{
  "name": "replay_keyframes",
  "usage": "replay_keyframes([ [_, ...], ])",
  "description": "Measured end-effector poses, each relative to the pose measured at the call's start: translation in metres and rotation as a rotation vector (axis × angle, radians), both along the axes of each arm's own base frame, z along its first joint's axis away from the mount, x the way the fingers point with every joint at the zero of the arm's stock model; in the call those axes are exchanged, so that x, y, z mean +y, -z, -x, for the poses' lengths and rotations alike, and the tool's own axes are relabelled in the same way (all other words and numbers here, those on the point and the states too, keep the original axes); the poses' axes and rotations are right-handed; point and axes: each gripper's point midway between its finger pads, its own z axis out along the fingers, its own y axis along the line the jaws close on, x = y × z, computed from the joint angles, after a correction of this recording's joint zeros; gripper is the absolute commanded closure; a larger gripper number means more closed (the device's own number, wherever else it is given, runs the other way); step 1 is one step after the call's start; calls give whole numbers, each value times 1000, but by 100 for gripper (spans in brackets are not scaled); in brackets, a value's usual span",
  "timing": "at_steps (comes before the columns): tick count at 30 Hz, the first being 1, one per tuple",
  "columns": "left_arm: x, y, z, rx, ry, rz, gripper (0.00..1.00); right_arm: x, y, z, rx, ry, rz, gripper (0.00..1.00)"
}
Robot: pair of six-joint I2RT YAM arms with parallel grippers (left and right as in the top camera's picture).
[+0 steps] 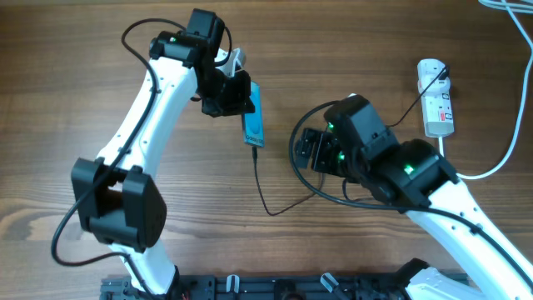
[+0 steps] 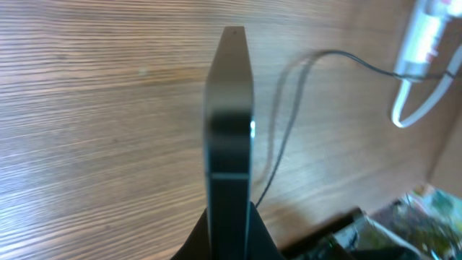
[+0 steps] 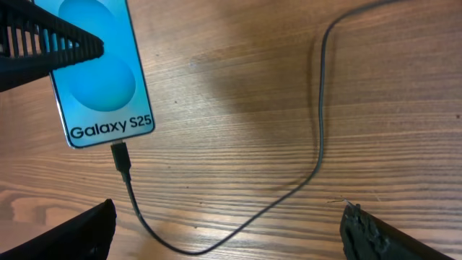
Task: Plug charger to phone and switch on socket
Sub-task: 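Lower the plugged phone flat onto the table with both grippers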
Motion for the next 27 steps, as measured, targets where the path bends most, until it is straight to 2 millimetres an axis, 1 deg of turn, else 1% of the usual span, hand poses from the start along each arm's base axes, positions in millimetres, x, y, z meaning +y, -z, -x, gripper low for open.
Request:
replay_keyframes([
  [6, 4, 31, -4, 70, -34, -62, 96, 6, 13, -1, 53, 2, 3, 0],
  [10, -5, 52, -3, 105, -11, -77, 96, 11, 21, 1, 93, -7, -3, 0],
  [12, -9, 58, -4, 106, -1, -78, 96, 13, 22, 1, 102, -11, -7, 0],
  [18, -21, 62, -13, 71, 15, -48, 96, 16, 24, 3, 120, -21, -19, 0],
  [23, -34, 66, -18, 67, 34, 22, 96, 17, 24, 4, 125, -26, -26, 0],
  [27, -41, 76, -18, 86, 59, 59, 96, 18, 24, 5, 131, -29, -30, 0],
])
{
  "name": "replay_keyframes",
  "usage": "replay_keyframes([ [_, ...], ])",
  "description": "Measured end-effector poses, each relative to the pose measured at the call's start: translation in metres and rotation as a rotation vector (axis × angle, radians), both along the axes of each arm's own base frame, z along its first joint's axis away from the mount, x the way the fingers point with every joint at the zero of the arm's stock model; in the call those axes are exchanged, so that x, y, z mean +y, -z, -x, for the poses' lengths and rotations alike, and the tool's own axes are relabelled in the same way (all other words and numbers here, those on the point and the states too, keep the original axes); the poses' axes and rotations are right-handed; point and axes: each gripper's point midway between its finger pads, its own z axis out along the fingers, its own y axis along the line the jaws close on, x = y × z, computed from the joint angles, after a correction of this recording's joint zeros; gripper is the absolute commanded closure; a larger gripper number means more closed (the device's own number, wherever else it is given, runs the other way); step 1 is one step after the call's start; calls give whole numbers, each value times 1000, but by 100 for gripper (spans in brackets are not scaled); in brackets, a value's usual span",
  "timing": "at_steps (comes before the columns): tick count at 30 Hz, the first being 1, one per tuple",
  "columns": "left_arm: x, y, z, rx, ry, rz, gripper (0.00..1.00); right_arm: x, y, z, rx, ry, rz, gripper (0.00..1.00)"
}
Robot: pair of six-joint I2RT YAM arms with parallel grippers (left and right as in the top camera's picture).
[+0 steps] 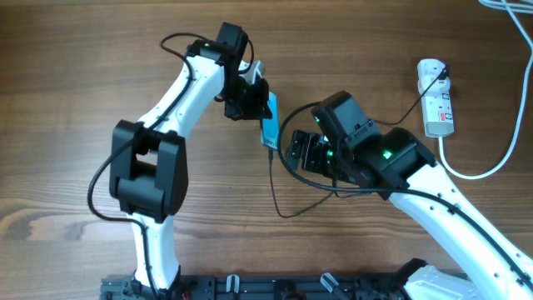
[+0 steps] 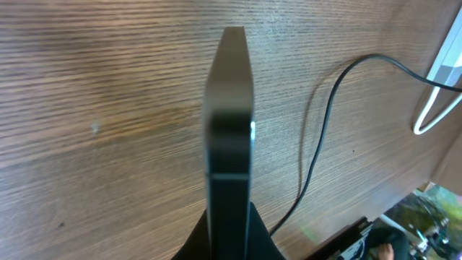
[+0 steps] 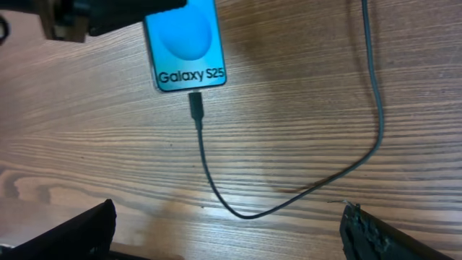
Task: Plug charger to phone and switch on socket
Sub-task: 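Lower the plugged phone flat onto the table with both grippers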
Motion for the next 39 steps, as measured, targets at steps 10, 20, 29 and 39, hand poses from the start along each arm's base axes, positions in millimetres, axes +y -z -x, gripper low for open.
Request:
replay_keyframes([
  [10, -4, 17, 0, 22, 26, 17, 96, 3, 0, 2, 10, -9, -15, 0],
  [20, -5, 42, -6, 31, 32, 8, 95, 3, 0, 3, 13, -10, -17, 0],
  [29, -5, 50, -6, 31, 43, 3, 72, 3, -1, 3, 12, -10, -17, 0],
  [39, 14, 65, -6, 31, 34, -119, 66, 3, 0, 3, 13, -10, -17, 0],
])
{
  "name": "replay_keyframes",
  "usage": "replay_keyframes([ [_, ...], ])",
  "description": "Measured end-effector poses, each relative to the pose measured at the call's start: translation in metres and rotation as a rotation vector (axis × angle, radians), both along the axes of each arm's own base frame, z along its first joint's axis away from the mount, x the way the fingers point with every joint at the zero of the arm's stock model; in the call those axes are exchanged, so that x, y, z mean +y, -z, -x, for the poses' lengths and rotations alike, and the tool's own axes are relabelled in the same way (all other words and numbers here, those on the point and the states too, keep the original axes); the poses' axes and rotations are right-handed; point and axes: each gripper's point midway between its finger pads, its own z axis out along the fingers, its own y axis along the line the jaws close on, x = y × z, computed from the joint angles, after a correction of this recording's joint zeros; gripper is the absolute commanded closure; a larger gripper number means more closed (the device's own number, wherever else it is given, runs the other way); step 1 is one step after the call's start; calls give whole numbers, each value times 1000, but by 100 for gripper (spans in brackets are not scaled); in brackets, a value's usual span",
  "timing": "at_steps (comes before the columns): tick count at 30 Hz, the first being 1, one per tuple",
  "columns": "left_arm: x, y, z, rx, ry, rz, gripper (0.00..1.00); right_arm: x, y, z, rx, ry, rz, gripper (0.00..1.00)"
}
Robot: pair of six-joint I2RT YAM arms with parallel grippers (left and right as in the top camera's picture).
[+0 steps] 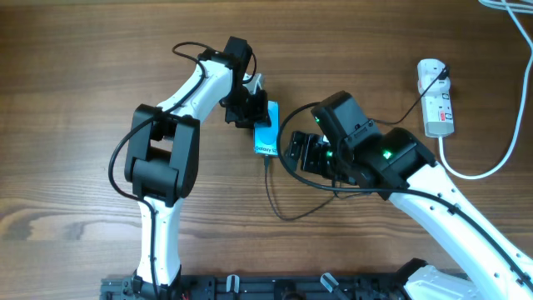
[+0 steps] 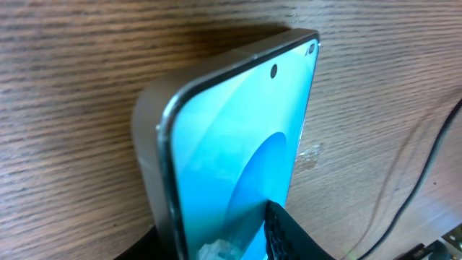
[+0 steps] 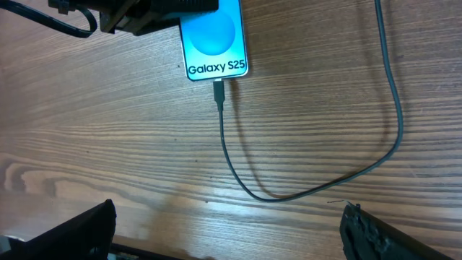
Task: Plug charger to phone and switch on socket
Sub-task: 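Lower the plugged phone flat onto the table with both grippers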
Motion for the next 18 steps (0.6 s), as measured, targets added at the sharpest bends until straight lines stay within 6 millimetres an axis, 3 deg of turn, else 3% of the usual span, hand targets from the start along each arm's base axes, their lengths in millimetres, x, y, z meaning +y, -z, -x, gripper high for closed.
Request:
replay_keyframes([
  [6, 8, 3, 3, 9, -5, -51, 57, 0, 0, 0, 0, 0, 0, 0],
  [9, 13, 4, 3, 14, -16, -80, 37, -1, 0, 1, 4, 0, 3, 0],
  [18, 24, 3, 6, 27, -41, -155, 34, -20, 11, 15, 65, 15, 94, 0],
])
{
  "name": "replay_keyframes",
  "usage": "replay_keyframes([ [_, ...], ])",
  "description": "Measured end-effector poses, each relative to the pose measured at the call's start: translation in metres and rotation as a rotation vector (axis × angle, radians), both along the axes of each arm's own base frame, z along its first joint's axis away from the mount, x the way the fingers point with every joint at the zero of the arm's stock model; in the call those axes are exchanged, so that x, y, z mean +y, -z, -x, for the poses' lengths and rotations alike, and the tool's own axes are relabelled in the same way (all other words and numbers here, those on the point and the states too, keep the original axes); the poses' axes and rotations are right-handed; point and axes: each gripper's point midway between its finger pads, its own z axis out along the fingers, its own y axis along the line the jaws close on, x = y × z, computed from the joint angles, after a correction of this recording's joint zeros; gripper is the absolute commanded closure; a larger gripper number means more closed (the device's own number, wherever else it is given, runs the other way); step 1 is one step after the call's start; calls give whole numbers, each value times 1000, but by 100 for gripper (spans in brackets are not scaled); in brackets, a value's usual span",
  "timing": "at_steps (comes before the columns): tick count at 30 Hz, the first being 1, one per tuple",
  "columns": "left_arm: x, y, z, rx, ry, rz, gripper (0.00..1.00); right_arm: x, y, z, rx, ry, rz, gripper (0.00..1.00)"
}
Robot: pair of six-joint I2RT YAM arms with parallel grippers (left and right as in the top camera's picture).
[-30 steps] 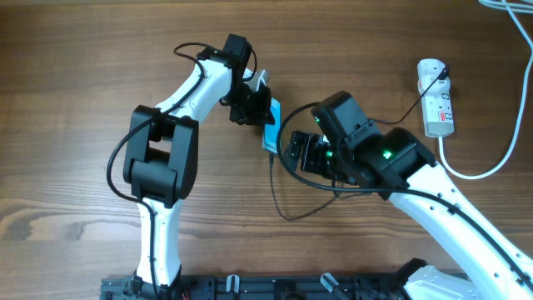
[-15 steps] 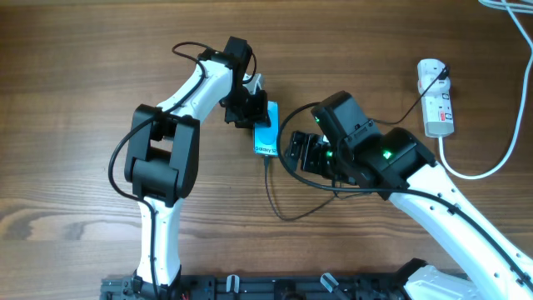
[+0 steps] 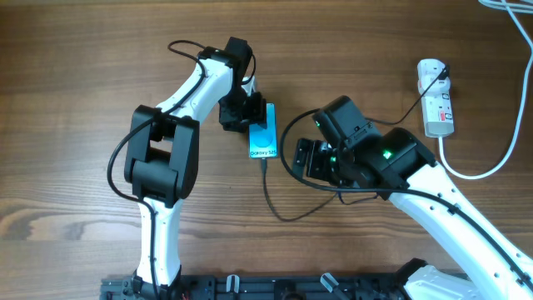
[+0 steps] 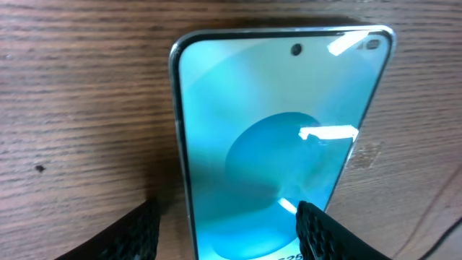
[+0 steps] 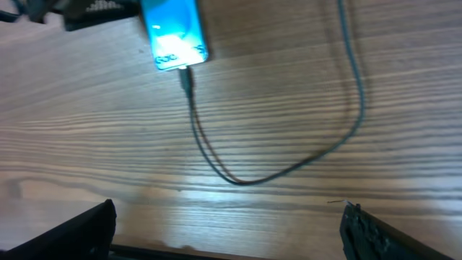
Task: Plug charger to phone and switch on socket
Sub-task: 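Lower the plugged phone flat onto the table with both grippers, then open both grippers and lift them away from the phone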
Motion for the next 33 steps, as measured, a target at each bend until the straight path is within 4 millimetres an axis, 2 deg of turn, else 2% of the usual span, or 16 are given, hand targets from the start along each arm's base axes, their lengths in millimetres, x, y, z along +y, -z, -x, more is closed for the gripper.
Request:
replay_keyframes([
  [2, 1, 0, 1, 6, -6, -7, 27, -4, 2, 2, 8, 1, 19, 0],
  [7, 8, -3, 3, 15, -35, -40, 21, -14, 4, 4, 10, -4, 68, 0],
  [10, 18, -12, 0, -5, -72, -57, 17, -23, 4, -2, 7, 16, 73, 0],
  [12, 26, -35, -7, -63, -100, -59, 16, -32, 5, -7, 17, 26, 70, 0],
  [13, 30, -48, -11, -97, -114, -60, 12, -38, 5, -7, 28, 28, 70, 0],
  [14, 33, -52, -12, -111, -125, -75, 0, -46, 4, -9, 43, 37, 70, 0],
  [15, 38, -84, -18, -191, -144, -60, 0, -54, 3, -10, 51, 44, 74, 0],
  [16, 43, -100, -20, -235, -161, -70, 0, -62, 1, -11, 64, 59, 77, 0],
  [18, 54, -148, -22, -362, -205, -84, 0, -81, -8, -19, 68, 95, 78, 0],
  [20, 62, -186, -19, -461, -232, -84, 0, -105, -24, -33, 47, 145, 78, 0],
  [21, 66, -203, -16, -502, -243, -85, 0, -117, -33, -42, 24, 173, 78, 1],
  [23, 72, -223, -9, -546, -257, -89, 0, -141, -46, -60, -27, 235, 90, 1],
  [26, 77, -229, -4, -554, -268, -104, 0, -193, -59, -95, -129, 370, 151, 0],
  [29, 78, -225, -5, -546, -269, -117, 0, -233, -51, -114, -150, 462, 227, 0],
  [33, 78, -224, -6, -543, -274, -119, 0, -277, -37, -138, -176, 557, 327, 0],
])
